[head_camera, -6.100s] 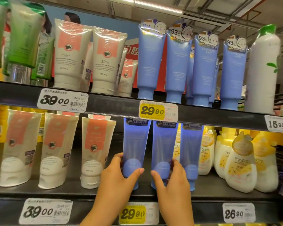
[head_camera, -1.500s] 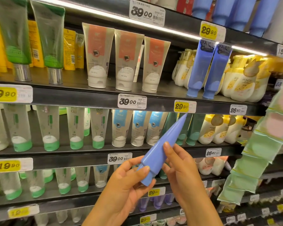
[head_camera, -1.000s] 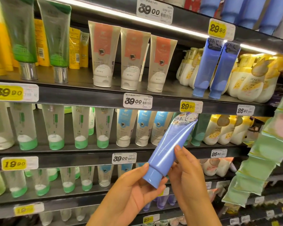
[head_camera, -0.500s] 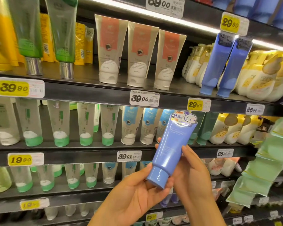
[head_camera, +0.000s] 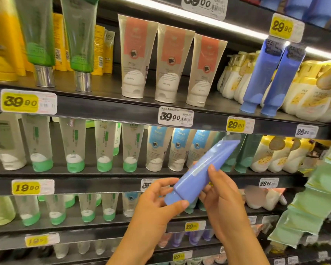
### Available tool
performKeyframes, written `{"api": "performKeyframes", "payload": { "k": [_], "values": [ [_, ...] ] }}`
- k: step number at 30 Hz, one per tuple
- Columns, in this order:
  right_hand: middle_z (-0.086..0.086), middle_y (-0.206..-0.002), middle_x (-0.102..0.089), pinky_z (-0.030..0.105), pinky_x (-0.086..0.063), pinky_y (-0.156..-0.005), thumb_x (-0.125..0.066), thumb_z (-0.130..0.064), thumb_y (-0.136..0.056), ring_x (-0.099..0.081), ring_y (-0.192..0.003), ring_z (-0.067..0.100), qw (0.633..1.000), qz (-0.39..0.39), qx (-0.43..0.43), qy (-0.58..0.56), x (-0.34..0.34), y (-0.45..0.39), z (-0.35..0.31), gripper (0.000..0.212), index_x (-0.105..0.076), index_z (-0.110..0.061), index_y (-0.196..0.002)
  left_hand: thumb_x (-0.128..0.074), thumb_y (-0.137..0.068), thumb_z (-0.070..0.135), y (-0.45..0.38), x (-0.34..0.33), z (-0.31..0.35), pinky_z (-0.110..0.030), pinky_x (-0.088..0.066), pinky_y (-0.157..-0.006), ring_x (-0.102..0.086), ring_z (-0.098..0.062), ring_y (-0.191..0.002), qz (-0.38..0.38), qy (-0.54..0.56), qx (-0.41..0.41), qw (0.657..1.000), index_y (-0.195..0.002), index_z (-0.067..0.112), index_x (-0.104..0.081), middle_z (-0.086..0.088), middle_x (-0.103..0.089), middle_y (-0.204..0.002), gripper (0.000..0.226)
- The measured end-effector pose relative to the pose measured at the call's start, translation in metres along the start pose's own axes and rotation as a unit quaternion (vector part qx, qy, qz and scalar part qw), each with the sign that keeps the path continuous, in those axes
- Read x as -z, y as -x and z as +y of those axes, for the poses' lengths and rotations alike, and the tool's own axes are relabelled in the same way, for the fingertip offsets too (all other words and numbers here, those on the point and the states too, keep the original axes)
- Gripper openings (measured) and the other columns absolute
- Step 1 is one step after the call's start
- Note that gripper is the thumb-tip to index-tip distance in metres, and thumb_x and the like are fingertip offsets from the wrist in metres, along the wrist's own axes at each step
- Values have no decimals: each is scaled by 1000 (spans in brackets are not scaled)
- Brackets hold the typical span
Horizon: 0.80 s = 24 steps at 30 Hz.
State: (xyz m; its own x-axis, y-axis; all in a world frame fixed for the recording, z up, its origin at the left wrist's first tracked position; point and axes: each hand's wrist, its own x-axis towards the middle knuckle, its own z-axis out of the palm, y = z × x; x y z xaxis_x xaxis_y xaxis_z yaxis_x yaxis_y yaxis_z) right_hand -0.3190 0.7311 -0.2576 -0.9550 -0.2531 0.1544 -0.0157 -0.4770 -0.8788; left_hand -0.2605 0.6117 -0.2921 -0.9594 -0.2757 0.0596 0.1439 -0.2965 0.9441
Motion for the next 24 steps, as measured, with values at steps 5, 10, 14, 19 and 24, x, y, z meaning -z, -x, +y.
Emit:
{"api": "performKeyframes", "payload": {
  "k": [5, 10, 14, 19, 24],
  "values": [
    [10, -99, -69, 34, -52, -76, -50, -19, -75, -63, -90, 22, 998, 14, -10, -54, -2, -4, 6, 43, -59, -2, -113, -76, -70, 1, -1, 4, -1, -15, -50, -75, -61, -1, -93, 28, -128, -95, 987, -101, 32, -64, 3, -63, -108, 45],
    [23, -110, -65, 49, -43, -96, -49, -13, -71, -59, -107, 37, 994, 33, -14, -104, -7, -6, 8, 39, -62, -4, -107, -76, -70, 1, -1, 6, 1, -19, -50, -81, -59, -1, -96, 36, -182, -152, 971, -101, 35, -61, 12, -56, -106, 49],
    [26, -115, -63, 58, -36, -104, -47, -12, -71, -55, -113, 43, 993, 25, -11, -115, -12, -8, 9, 35, -64, -7, -102, -76, -70, 2, -2, 8, 1, -16, -49, -82, -57, 0, -98, 44, -200, -171, 964, -103, 36, -61, 23, -53, -101, 50],
    [25, -115, -61, 56, -34, -103, -45, -12, -72, -53, -112, 42, 993, 21, 1, -119, -14, -8, 6, 35, -63, -7, -102, -75, -71, 3, -2, 8, 4, -14, -47, -84, -55, 2, -100, 46, -211, -185, 959, -104, 38, -59, 23, -52, -102, 51],
    [22, -112, -61, 48, -39, -96, -45, -13, -71, -54, -110, 38, 991, 17, 13, -132, -14, -12, -6, 51, -54, 5, -118, -76, -70, 4, -9, 1, 13, -20, -48, -85, -55, 0, -102, 36, -205, -193, 959, -104, 40, -60, 23, -54, -102, 52]
  ]
}}
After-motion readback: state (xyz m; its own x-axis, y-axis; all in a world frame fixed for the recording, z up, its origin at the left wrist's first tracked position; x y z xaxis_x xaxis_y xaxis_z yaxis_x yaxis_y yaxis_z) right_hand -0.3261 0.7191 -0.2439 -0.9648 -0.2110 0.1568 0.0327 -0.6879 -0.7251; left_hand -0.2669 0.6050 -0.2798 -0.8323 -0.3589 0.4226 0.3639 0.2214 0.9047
